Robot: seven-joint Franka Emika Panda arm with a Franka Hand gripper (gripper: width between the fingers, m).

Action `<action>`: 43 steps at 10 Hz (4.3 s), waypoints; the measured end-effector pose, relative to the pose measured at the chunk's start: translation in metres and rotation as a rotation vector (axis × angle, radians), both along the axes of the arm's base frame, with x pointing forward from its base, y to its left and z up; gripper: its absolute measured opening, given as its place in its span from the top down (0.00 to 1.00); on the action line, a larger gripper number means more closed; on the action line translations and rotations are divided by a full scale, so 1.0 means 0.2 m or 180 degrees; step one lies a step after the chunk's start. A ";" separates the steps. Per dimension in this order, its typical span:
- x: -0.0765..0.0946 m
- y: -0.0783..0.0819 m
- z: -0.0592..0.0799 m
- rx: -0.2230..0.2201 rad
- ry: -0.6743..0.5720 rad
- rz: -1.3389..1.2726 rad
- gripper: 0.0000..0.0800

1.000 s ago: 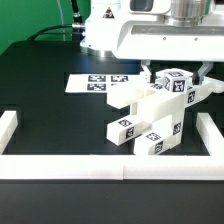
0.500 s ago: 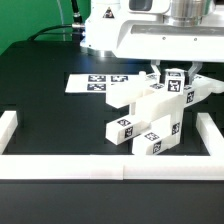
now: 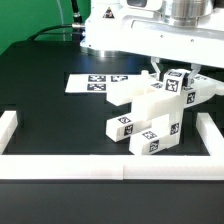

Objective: Assemble chair

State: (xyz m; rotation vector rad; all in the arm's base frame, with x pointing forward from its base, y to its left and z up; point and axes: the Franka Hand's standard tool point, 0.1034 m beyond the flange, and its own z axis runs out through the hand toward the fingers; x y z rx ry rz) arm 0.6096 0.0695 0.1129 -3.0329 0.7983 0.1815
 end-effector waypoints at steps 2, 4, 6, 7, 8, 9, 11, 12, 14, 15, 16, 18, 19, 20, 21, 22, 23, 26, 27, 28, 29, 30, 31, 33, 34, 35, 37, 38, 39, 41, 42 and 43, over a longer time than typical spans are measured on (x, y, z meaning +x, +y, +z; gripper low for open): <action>0.00 0.01 0.00 -0.0034 0.0010 -0.0375 0.64; 0.00 0.02 0.00 -0.0059 0.0023 -0.0782 0.64; 0.00 0.03 0.00 -0.0098 0.0039 -0.1223 0.64; 0.00 0.03 0.00 -0.0115 0.0044 -0.1388 0.64; 0.00 0.03 0.00 -0.0129 0.0049 -0.1526 0.64; 0.00 0.04 0.00 -0.0150 0.0062 -0.1819 0.64; 0.00 0.05 0.00 -0.0171 0.0087 -0.2275 0.64; 0.00 0.06 0.00 -0.0193 0.0093 -0.2515 0.64; 0.00 0.08 0.00 -0.0243 0.0101 -0.3077 0.64; 0.00 0.07 0.01 -0.0260 0.0107 -0.3194 0.64; 0.00 0.08 0.00 -0.0296 0.0126 -0.3507 0.64; 0.00 0.09 0.00 -0.0305 0.0136 -0.3859 0.64; 0.00 0.10 0.00 -0.0330 0.0157 -0.4128 0.64; 0.00 0.11 0.00 -0.0339 0.0171 -0.4261 0.64; 0.00 0.12 -0.01 -0.0336 0.0186 -0.4338 0.64; 0.00 0.13 -0.01 -0.0315 0.0201 -0.4301 0.64; 0.00 0.13 -0.01 -0.0315 0.0201 -0.4299 0.64; 0.00 0.12 -0.01 -0.0294 0.0190 -0.4118 0.41; 0.00 0.12 -0.01 -0.0286 0.0186 -0.4049 0.24; 0.00 0.12 -0.01 -0.0255 0.0166 -0.3744 0.24; 0.00 0.12 -0.01 -0.0219 0.0149 -0.3425 0.24; 0.00 0.12 -0.01 -0.0198 0.0139 -0.3247 0.19; 0.00 0.12 -0.01 -0.0173 0.0126 -0.3030 0.19; 0.00 0.11 -0.01 -0.0121 0.0095 -0.2522 0.19; 0.00 0.10 -0.01 -0.0112 0.0089 -0.2451 0.19; 0.00 0.09 -0.01 -0.0103 0.0081 -0.2463 0.19; -0.02 0.09 0.01 -0.0081 0.0062 -0.2436 0.19; -0.04 0.08 0.04 -0.0058 0.0059 -0.2391 0.19; -0.06 0.07 0.06 -0.0008 0.0059 -0.2349 0.19; -0.15 0.05 0.10 0.0087 0.0041 -0.2335 0.19; -0.15 0.05 0.09 0.0085 0.0043 -0.2330 0.19; -0.15 0.05 0.09 0.0080 0.0047 -0.2328 0.19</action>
Offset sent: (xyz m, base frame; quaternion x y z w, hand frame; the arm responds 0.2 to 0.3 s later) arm 0.0000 0.0000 0.0000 0.0000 0.0000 0.1938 0.9810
